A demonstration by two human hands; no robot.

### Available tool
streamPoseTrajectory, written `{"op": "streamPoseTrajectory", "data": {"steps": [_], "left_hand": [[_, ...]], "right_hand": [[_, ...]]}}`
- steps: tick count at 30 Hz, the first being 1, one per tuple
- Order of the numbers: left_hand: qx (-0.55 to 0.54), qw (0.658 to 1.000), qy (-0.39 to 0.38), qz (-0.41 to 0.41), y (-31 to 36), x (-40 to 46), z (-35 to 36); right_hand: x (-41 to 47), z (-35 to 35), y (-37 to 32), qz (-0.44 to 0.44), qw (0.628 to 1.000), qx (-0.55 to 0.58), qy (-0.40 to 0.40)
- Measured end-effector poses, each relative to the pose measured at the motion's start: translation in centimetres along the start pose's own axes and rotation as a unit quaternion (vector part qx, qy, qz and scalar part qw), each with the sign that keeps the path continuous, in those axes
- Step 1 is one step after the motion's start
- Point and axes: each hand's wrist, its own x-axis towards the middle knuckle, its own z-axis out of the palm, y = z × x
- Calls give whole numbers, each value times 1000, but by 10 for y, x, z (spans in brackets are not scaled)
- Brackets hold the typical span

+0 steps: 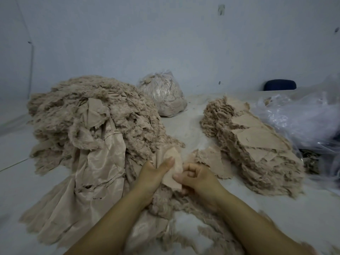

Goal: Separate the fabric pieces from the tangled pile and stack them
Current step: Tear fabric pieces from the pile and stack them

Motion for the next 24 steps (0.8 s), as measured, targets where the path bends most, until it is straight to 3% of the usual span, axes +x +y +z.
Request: {"op": "streamPoseTrajectory", "data": {"steps": [4, 6, 11, 13, 16, 19, 22, 24], "left_hand": [[-17, 992, 128, 6, 4, 8, -8], [-10, 988, 152, -8, 5, 11, -14], [28, 999, -44, -12, 1, -4, 5], [40, 999, -29, 10, -1, -5, 8], [13, 999, 23, 37, -1, 2, -1], [-25, 999, 12, 36, -3, 8, -5], [-26, 999, -7, 21, -5, 11, -8], [1, 1000, -16, 16, -4, 12, -12]], "right_hand": [[-3, -10, 2, 43, 997, -67, -1], [-5, -15, 2, 50, 996, -69, 0], [4, -7, -1, 8, 997, 63, 43], [7, -4, -3, -12, 991, 83, 105], [15, -13, -14, -46, 982, 12, 182], [26, -33, -34, -74, 968, -90, 222], [39, -55, -50, -31, 953, -155, 259], [42, -67, -53, 10, 900, -346, 263]]}}
